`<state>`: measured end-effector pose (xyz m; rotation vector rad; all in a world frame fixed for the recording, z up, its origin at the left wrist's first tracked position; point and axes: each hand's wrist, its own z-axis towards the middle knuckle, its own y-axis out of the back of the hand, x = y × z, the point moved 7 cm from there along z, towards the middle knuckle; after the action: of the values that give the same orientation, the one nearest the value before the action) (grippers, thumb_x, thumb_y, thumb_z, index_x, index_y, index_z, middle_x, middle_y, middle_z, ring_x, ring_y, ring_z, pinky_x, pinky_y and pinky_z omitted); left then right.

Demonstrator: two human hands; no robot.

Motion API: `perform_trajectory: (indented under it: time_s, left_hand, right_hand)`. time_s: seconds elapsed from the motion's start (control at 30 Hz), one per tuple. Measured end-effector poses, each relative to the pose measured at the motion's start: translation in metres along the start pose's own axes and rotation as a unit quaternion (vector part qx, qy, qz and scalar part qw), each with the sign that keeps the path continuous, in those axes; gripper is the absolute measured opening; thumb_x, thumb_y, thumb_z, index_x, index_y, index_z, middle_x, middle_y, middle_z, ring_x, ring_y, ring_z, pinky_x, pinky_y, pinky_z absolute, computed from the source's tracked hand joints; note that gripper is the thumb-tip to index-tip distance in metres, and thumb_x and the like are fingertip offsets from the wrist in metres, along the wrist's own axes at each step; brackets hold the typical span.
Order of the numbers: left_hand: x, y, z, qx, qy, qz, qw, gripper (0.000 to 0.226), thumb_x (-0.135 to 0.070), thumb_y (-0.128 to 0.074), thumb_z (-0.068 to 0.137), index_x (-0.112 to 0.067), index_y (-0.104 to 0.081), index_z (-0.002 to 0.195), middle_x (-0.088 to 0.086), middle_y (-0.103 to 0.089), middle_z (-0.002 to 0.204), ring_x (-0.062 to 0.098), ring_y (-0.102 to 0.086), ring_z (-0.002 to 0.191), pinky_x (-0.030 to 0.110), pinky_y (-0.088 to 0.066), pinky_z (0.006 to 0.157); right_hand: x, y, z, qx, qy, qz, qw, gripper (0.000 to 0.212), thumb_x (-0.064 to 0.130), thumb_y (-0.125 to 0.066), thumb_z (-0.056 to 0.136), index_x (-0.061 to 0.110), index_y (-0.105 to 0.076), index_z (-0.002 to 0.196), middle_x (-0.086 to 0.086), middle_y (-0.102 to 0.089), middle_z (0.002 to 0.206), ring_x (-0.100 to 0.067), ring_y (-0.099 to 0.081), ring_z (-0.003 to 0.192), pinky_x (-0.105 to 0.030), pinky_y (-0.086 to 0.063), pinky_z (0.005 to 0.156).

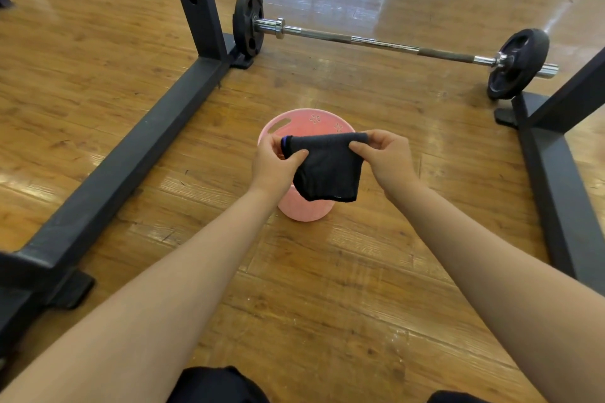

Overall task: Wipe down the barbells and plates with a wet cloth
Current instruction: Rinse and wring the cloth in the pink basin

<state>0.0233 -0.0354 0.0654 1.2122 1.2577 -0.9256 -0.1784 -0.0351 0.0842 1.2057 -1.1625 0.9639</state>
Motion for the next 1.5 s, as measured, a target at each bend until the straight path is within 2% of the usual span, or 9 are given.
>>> perform_trajectory:
  time_s: [0.13, 0.23, 0.37, 0.6, 0.8, 1.03, 1.23, 1.37, 1.5]
  left_hand:
    - [-0.009, 0.002, -0.001, 0.019, -0.112, 0.111, 0.987, 0.048, -0.007, -0.068, 0.083, -0.028, -0.044, 0.119, 0.005, -0.059, 0.109, 0.016, -0.057, 0.092, 0.021, -0.048, 0.076]
    - [-0.015, -0.006, -0.007, 0.059, -0.253, 0.267, 0.928, 0.046, -0.004, -0.059, 0.088, -0.016, -0.053, 0.131, 0.009, -0.057, 0.119, 0.024, -0.056, 0.104, 0.032, -0.048, 0.087]
    - [-0.010, -0.009, -0.016, 0.084, -0.357, 0.385, 0.847, 0.033, -0.010, -0.058, 0.081, -0.008, -0.069, 0.112, 0.015, -0.060, 0.089, 0.033, -0.061, 0.064, 0.037, -0.053, 0.051]
    - [0.022, -0.021, -0.008, 0.162, -0.410, 0.492, 0.751, 0.065, 0.014, -0.075, 0.063, -0.008, -0.062, 0.123, 0.018, -0.058, 0.091, 0.032, -0.055, 0.054, 0.031, -0.048, 0.038]
    - [0.034, -0.032, 0.010, 0.139, -0.287, 0.500, 0.805, 0.053, -0.007, -0.047, 0.095, -0.023, -0.038, 0.145, 0.013, -0.043, 0.124, 0.032, -0.052, 0.098, 0.029, -0.033, 0.069]
    - [0.025, -0.003, 0.017, 0.018, -0.254, 0.266, 0.930, 0.037, 0.002, -0.048, 0.087, -0.004, -0.063, 0.121, 0.013, -0.056, 0.100, 0.026, -0.055, 0.092, 0.021, -0.040, 0.082]
    - [0.048, -0.016, 0.019, 0.097, -0.182, 0.365, 0.908, 0.037, -0.009, -0.048, 0.095, -0.014, -0.054, 0.131, 0.007, -0.054, 0.116, 0.029, -0.054, 0.103, 0.042, -0.046, 0.089]
    - [0.053, -0.015, 0.017, 0.078, -0.186, 0.441, 0.875, 0.034, -0.013, -0.046, 0.097, -0.014, -0.053, 0.131, 0.008, -0.053, 0.118, 0.030, -0.056, 0.100, 0.044, -0.048, 0.081]
    - [0.048, -0.016, 0.022, 0.020, -0.176, 0.451, 0.875, 0.036, -0.009, -0.050, 0.094, -0.010, -0.054, 0.130, 0.010, -0.055, 0.115, 0.030, -0.052, 0.103, 0.041, -0.045, 0.082]
  right_hand:
    - [0.001, -0.004, -0.002, 0.012, 0.062, -0.102, 0.993, 0.022, -0.001, -0.065, 0.083, 0.021, -0.066, 0.082, 0.007, -0.067, 0.080, -0.007, -0.064, 0.079, -0.019, -0.052, 0.072]
    - [-0.007, -0.008, -0.004, 0.023, 0.086, -0.177, 0.980, 0.020, 0.001, -0.065, 0.083, 0.020, -0.069, 0.090, 0.003, -0.068, 0.085, -0.014, -0.065, 0.087, -0.025, -0.051, 0.079]
    - [-0.018, -0.011, -0.009, 0.030, 0.110, -0.225, 0.968, 0.022, -0.002, -0.065, 0.082, 0.009, -0.073, 0.099, 0.008, -0.065, 0.085, -0.012, -0.060, 0.083, -0.021, -0.046, 0.078]
    - [-0.041, -0.013, -0.004, 0.027, 0.090, -0.196, 0.976, 0.027, -0.007, -0.064, 0.080, 0.014, -0.074, 0.093, 0.012, -0.065, 0.082, -0.008, -0.061, 0.082, -0.007, -0.044, 0.073]
    - [-0.057, -0.018, 0.013, -0.012, 0.067, -0.205, 0.976, 0.031, 0.001, -0.061, 0.086, 0.012, -0.068, 0.115, 0.011, -0.061, 0.102, -0.004, -0.055, 0.096, -0.003, -0.040, 0.081]
    - [-0.056, -0.030, 0.028, 0.055, 0.071, -0.104, 0.990, 0.025, -0.004, -0.064, 0.082, 0.020, -0.069, 0.087, 0.008, -0.067, 0.083, -0.006, -0.063, 0.082, -0.014, -0.047, 0.073]
    - [-0.073, -0.032, 0.025, 0.036, 0.052, -0.190, 0.980, 0.022, 0.003, -0.063, 0.084, 0.023, -0.069, 0.088, 0.009, -0.067, 0.084, -0.012, -0.063, 0.087, -0.021, -0.048, 0.076]
    - [-0.072, -0.038, 0.022, 0.023, 0.066, -0.280, 0.957, 0.018, 0.010, -0.062, 0.085, 0.018, -0.071, 0.098, 0.002, -0.069, 0.090, -0.022, -0.061, 0.090, -0.043, -0.047, 0.087]
    - [-0.066, -0.041, 0.022, -0.021, 0.057, -0.296, 0.953, 0.027, 0.012, -0.061, 0.088, 0.016, -0.067, 0.114, -0.003, -0.070, 0.105, -0.025, -0.061, 0.100, -0.045, -0.045, 0.093]
